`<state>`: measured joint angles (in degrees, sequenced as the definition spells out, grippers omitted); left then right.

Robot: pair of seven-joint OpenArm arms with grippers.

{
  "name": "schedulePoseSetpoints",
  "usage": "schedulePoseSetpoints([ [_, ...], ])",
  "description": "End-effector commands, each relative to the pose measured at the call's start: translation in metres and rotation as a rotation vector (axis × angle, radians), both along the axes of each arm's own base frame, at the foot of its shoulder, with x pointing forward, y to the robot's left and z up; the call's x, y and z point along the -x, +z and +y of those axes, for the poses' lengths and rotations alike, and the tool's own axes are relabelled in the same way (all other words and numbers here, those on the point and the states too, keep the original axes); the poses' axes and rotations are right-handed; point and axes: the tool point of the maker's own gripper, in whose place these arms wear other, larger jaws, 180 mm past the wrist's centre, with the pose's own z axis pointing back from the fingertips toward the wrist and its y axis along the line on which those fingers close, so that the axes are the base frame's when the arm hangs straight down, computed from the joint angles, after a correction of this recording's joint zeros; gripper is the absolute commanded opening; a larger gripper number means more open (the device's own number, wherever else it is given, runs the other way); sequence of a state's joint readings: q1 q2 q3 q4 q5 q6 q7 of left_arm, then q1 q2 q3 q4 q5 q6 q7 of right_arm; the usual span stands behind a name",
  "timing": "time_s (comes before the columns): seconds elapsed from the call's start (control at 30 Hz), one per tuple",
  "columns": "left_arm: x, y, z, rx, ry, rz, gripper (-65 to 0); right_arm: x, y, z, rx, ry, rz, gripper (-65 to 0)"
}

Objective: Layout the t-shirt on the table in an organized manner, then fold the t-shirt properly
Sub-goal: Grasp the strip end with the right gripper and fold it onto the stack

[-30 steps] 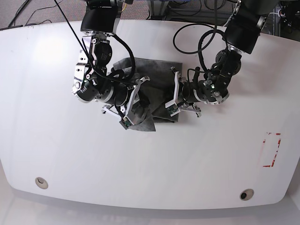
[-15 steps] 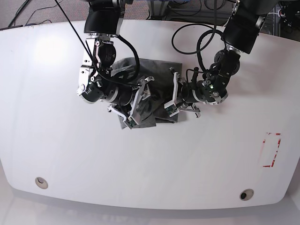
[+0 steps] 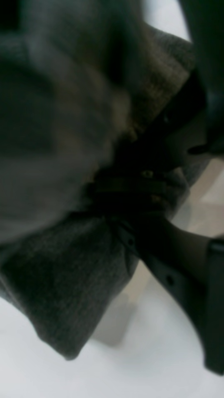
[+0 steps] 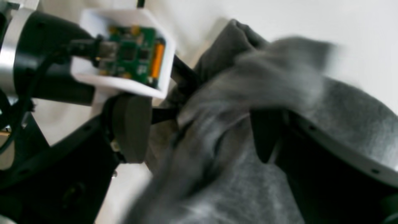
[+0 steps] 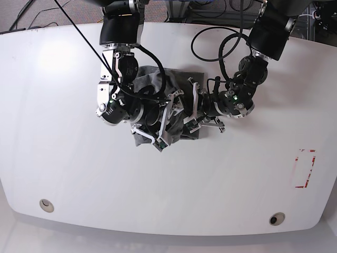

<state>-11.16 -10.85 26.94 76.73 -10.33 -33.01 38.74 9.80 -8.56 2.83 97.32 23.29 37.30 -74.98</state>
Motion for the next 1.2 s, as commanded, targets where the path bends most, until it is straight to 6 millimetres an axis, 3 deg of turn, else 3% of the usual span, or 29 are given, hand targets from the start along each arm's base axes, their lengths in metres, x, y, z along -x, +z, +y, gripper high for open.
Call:
schedulePoseSetpoints([
  [0.0,0.013,-0.022,0.022,-0.15,-0.017,0.055,-60.6,-0.026,0.036,0.003,-0.092,-0.044,-0.107,-17.4],
  [0.23,0.012,-0.02,0.021,-0.148,-0.018,0.048,-60.7,-0.045,0.053,-0.011,-0.089,-0.08,-0.155,-17.4],
  [0.37,0.004,-0.009,0.018,-0.136,-0.019,0.013,-60.7,-0.055,0.061,-0.022,-0.064,-0.085,-0.187,-17.4],
  [0.77,-0.04,0.051,0.042,-0.059,0.117,-0.152,-60.7,-0.068,0.068,-0.059,0.056,-0.06,-0.268,-17.4],
  [0.97,-0.058,0.078,0.063,-0.037,0.194,-0.224,-60.7,-0.072,0.068,-0.077,0.1,-0.072,-0.279,-17.4],
  [1.17,-0.066,0.088,0.073,-0.024,0.232,-0.249,-60.4,-0.072,0.066,-0.086,0.122,-0.077,-0.277,-17.6],
])
